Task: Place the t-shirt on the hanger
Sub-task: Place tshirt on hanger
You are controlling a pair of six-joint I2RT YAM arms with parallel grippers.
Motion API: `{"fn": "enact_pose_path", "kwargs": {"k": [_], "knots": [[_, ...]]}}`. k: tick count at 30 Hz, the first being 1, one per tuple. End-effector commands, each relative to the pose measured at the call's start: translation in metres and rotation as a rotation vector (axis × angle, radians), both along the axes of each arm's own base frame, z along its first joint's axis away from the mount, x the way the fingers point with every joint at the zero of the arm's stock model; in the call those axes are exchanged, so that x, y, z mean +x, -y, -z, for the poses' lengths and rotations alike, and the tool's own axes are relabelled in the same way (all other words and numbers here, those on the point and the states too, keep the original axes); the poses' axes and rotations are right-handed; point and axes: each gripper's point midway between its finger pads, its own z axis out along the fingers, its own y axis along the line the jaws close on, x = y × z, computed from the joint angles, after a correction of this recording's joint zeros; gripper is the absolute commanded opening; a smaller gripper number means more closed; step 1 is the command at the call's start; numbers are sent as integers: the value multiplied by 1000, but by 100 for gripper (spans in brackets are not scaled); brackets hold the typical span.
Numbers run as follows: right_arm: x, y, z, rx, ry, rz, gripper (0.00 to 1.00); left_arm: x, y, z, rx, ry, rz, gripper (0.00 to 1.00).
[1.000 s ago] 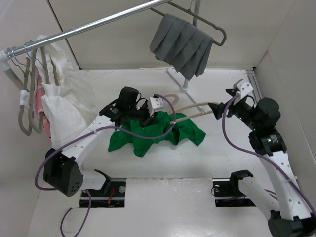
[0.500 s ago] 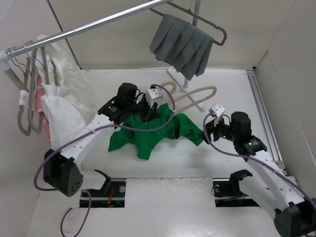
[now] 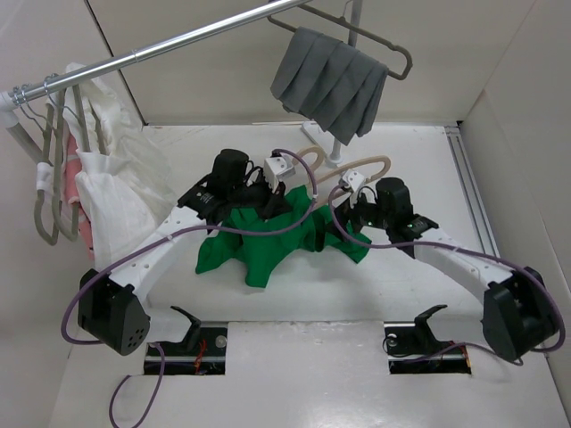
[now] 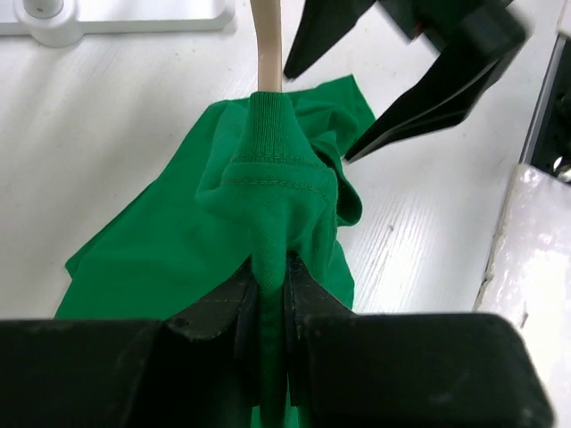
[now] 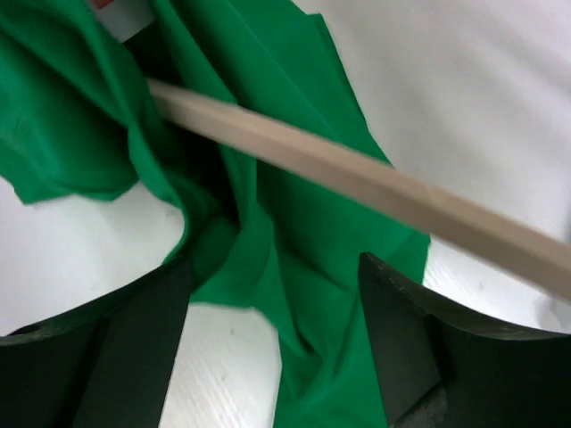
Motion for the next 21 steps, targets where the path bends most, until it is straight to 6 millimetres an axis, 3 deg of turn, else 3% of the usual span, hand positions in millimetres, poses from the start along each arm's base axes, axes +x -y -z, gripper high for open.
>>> {"fn": "enact_pose_path", "kwargs": {"k": [1, 5, 10, 13, 14, 16, 20, 21], "knots": [[18, -25, -16, 72, 67, -18, 78, 3, 14, -50, -137, 73, 9, 0], [27, -22, 6, 66, 31, 46, 70, 1, 16, -50, -159, 40, 0, 0], [38, -12, 11, 92, 75, 145, 61, -3, 17, -53, -206, -12, -9, 0], [38, -5, 21, 73, 60, 187, 17, -8, 18, -55, -223, -26, 3, 0], [37, 2, 21, 82, 53, 209, 0, -5, 16, -55, -221, -17, -3, 0], [40, 18, 23, 84, 47, 267, 0, -4, 7, -58, -213, 4, -16, 0], [44, 84, 42, 35, -32, 449, 0, -13, -8, -48, -196, 32, 53, 0], [50, 110, 39, 39, -26, 525, 0, -10, -13, -44, -153, 121, 97, 0]]}}
